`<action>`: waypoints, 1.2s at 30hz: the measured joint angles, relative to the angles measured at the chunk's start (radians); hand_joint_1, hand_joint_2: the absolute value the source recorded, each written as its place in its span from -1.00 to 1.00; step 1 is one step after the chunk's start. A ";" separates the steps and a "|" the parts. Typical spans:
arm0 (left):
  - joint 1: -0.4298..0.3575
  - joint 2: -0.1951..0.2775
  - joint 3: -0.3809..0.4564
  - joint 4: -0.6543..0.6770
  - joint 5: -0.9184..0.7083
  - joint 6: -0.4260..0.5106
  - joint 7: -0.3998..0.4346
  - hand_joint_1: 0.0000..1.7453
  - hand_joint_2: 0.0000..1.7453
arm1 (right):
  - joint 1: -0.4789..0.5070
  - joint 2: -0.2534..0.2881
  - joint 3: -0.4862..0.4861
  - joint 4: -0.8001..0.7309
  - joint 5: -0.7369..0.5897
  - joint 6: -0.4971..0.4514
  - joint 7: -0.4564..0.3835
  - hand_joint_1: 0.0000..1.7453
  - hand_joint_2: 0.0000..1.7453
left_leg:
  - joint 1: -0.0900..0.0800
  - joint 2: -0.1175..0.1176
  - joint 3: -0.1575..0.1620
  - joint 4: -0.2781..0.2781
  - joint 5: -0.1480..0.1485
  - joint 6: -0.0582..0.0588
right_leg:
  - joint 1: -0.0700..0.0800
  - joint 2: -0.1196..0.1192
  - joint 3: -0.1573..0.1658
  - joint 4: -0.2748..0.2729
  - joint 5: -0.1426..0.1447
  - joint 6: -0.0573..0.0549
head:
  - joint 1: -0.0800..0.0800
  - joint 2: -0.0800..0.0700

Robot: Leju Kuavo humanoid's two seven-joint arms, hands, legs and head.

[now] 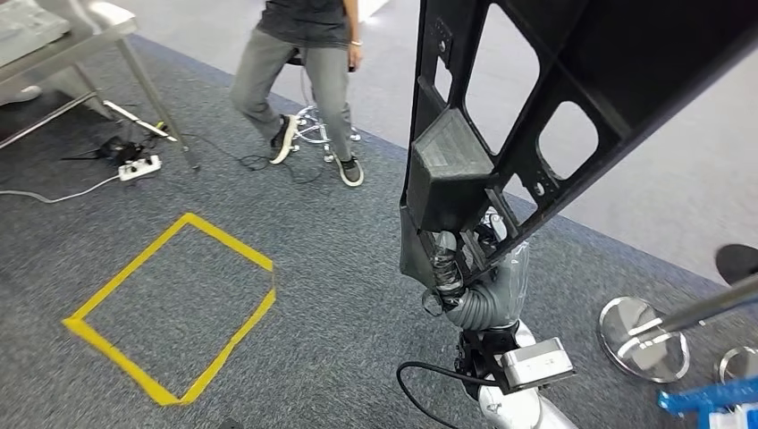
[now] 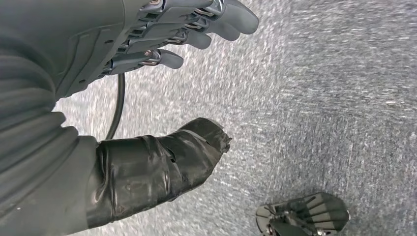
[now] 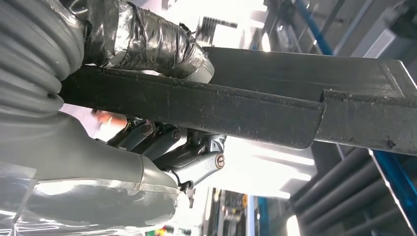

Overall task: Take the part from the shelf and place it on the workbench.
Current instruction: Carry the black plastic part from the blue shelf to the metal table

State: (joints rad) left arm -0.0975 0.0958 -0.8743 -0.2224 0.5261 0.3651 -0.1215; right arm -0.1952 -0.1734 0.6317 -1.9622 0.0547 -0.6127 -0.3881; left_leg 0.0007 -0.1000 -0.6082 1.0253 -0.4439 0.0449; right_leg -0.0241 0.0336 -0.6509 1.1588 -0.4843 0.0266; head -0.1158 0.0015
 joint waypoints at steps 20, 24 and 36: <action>0.004 0.013 0.000 0.000 -0.027 -0.026 0.020 -1.00 1.00 | -0.008 0.009 0.009 0.020 -0.123 0.087 -0.009 1.00 1.00 | -0.010 0.137 -0.013 -0.010 0.008 -0.017 | 0.015 -0.149 0.099 -0.137 -0.004 -0.013 | 0.004 0.000; 0.005 0.014 0.000 0.000 -0.026 -0.032 0.019 -1.00 1.00 | -0.004 0.008 0.009 0.015 -0.132 0.093 -0.010 1.00 1.00 | 0.000 0.098 0.009 -0.034 0.015 0.004 | 0.009 -0.066 0.050 -0.012 -0.075 -0.001 | 0.017 0.000; 0.007 0.014 0.000 0.000 -0.015 -0.051 0.013 -1.00 1.00 | 0.019 0.006 0.009 0.013 -0.129 0.095 0.001 1.00 1.00 | 0.010 -0.044 -0.016 0.004 -0.004 -0.034 | -0.002 0.023 0.060 -0.124 0.024 -0.019 | 0.033 0.000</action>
State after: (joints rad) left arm -0.0907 0.1101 -0.8744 -0.2226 0.5113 0.3137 -0.1082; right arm -0.1759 -0.1675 0.6410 -1.9496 -0.0738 -0.5179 -0.3871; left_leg 0.0110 -0.1442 -0.6241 1.0293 -0.4482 0.0109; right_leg -0.0257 0.0570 -0.5914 1.0344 -0.4601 0.0078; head -0.0832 0.0015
